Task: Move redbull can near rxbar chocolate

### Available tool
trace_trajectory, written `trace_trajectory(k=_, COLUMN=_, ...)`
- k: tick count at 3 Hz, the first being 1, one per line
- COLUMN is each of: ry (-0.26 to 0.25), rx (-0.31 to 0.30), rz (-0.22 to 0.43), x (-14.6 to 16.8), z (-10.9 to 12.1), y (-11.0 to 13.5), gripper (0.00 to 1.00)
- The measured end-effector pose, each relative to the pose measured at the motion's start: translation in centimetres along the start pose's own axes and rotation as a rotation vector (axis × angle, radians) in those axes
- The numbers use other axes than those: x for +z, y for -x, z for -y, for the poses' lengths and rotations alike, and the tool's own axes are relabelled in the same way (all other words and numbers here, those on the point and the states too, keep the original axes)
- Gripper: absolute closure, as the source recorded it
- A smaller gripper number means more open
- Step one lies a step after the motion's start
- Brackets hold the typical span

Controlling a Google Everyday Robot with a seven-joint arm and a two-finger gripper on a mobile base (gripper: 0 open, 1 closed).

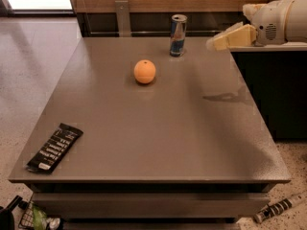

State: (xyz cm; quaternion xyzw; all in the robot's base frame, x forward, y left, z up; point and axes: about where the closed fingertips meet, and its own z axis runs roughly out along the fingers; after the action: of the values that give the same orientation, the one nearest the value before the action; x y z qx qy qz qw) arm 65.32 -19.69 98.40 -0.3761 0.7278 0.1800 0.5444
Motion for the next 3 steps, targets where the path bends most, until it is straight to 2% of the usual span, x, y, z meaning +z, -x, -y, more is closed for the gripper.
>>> trace_trajectory(k=1, ry=0.004, rx=-0.005, rz=0.027, x=2.3, z=1.3, y=0.4, gripper=0.00)
trace_trajectory(k=2, ry=0.032, rx=-0.003, rz=0.099, x=7.8, z=4.1, y=0.4, gripper=0.00)
trace_trajectory(k=3, ry=0.057, rx=0.013, rz=0.132, x=11.0, z=5.3, y=-0.2, gripper=0.00)
